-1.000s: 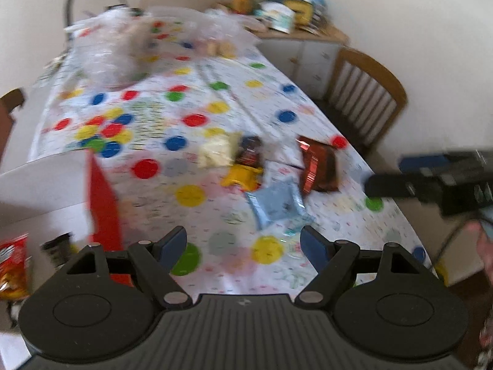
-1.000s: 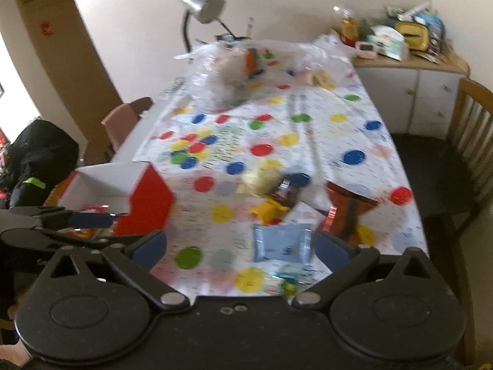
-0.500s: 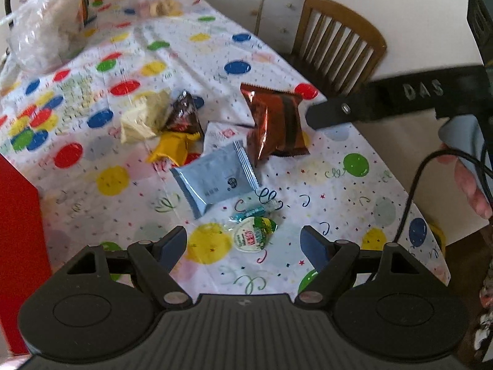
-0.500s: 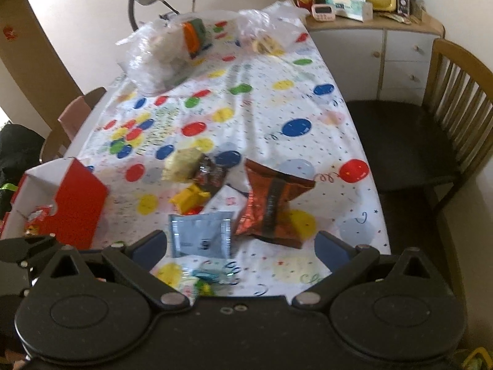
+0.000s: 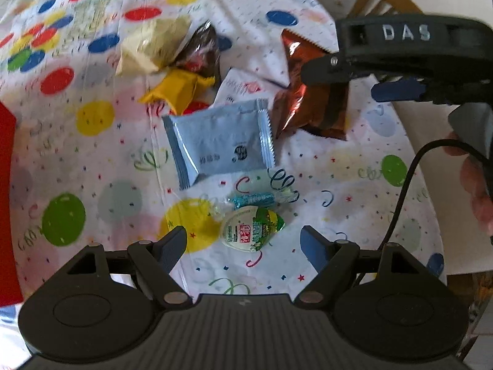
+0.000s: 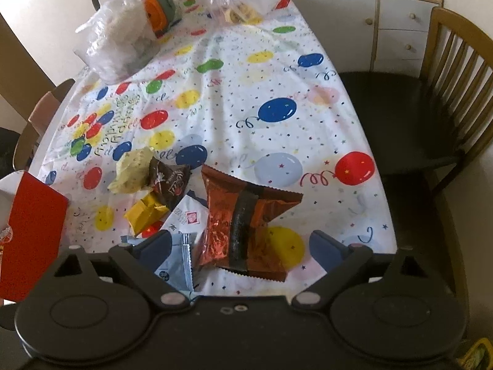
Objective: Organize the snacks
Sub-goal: 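Grasp the copper-brown chip bag with the right tool while the left tool grasps the round green-labelled snack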
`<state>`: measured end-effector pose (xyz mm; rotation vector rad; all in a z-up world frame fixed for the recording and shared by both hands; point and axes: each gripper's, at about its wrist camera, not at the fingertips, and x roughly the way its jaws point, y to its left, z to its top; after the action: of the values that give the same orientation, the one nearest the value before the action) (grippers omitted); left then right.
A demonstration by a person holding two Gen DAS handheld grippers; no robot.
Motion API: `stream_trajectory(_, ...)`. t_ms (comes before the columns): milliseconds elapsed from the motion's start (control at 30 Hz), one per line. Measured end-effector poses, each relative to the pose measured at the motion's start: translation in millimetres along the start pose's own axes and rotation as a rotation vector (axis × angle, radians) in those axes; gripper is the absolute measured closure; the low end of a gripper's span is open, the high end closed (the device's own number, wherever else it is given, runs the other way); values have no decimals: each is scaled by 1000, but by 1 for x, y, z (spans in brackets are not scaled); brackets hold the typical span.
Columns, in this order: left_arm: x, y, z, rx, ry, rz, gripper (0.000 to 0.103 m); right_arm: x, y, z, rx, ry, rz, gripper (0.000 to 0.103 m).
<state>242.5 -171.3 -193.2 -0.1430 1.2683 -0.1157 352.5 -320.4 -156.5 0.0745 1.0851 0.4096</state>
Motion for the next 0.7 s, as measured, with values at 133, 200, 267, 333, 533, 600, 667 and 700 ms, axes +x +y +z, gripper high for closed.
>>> stream_trajectory(133, 8, -5, -1, -18, 16, 4, 23, 11, 0, 5, 5, 23, -10, 11)
stream_trajectory(200, 9, -8, -1, -11, 6, 15, 23, 16, 0, 6, 10, 33, -16, 13)
stream_trajectory(267, 9, -8, 0, -23, -3, 26, 23, 20, 2, 7, 10, 43, -17, 15)
stream_trajectory(333, 9, -7, 1, -44, -11, 29, 23, 23, 4, 6, 4, 48, -24, 16)
stream_trajectory(533, 7, -11, 3, -39, -31, 59, 40, 32, 11, 8, -7, 59, -47, 24)
stream_trajectory(600, 6, -10, 3, -37, -38, 62, 47, 34, 14, 7, -13, 65, -56, 29)
stream_trajectory(667, 3, -7, 4, -41, -45, 62, 55, 36, 15, 6, -20, 70, -63, 39)
stream_trajectory(700, 2, -6, 4, -43, -49, 60, 61, 37, 16, 6, -23, 72, -64, 42)
